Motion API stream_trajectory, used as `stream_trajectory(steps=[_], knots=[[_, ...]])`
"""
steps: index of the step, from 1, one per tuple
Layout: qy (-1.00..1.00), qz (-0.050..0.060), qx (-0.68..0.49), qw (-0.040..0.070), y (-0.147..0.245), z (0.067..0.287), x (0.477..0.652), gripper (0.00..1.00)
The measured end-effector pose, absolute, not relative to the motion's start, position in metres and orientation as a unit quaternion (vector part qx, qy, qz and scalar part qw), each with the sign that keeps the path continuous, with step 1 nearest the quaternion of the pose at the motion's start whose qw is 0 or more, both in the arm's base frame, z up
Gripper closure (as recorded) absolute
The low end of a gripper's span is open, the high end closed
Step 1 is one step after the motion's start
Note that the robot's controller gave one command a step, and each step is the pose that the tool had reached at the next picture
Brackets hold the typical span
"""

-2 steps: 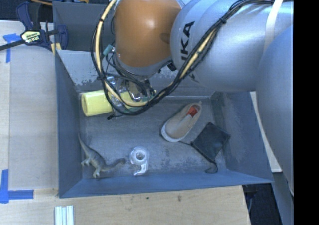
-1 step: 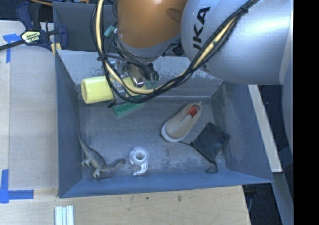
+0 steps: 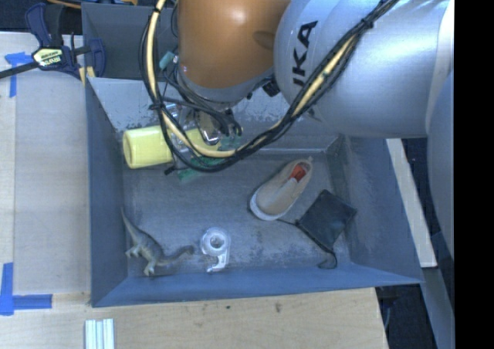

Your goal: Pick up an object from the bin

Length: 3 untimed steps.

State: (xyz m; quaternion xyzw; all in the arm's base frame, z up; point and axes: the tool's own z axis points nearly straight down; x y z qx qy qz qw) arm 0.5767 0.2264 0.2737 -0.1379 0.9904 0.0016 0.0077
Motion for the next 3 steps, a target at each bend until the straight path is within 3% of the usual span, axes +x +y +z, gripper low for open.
stream_trajectory(steps=[1, 2, 3], knots=[[0.974, 0.001, -0.225, 0.004, 0.236, 0.213, 0.605, 1.00], [0.975, 0.000, -0.220, 0.001, 0.214, 0.170, 0.596, 1.00], [0.967, 0.000, -0.254, -0.001, 0.223, 0.170, 0.600, 1.00]])
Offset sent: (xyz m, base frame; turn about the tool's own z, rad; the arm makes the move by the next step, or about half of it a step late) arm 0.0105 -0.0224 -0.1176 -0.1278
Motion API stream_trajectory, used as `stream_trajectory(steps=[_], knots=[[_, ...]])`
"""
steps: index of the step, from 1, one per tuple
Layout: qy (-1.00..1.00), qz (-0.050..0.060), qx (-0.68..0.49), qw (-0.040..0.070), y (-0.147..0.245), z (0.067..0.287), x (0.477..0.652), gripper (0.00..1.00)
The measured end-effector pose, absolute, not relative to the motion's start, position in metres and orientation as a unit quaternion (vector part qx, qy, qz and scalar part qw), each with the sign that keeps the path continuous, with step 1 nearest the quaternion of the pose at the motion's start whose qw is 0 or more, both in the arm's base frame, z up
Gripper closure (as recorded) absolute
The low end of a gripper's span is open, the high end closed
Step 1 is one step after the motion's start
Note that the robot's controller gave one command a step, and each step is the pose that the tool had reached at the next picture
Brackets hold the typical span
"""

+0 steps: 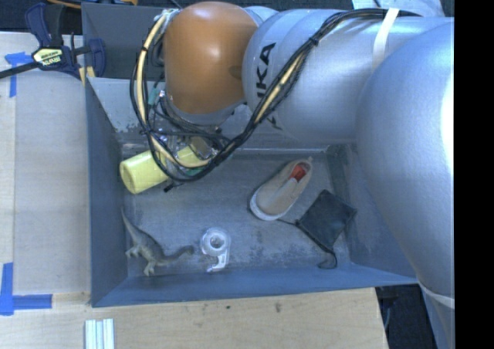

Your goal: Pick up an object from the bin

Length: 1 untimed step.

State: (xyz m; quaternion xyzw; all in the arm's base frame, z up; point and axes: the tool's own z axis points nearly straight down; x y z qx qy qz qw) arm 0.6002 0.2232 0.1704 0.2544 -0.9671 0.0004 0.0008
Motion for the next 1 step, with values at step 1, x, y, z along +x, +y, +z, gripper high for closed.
stream_trajectory(steps=[1], knots=[[-0.952, -0.001, 0.306, 0.000, 0.2165, 0.2411, 0.6135, 1.00]])
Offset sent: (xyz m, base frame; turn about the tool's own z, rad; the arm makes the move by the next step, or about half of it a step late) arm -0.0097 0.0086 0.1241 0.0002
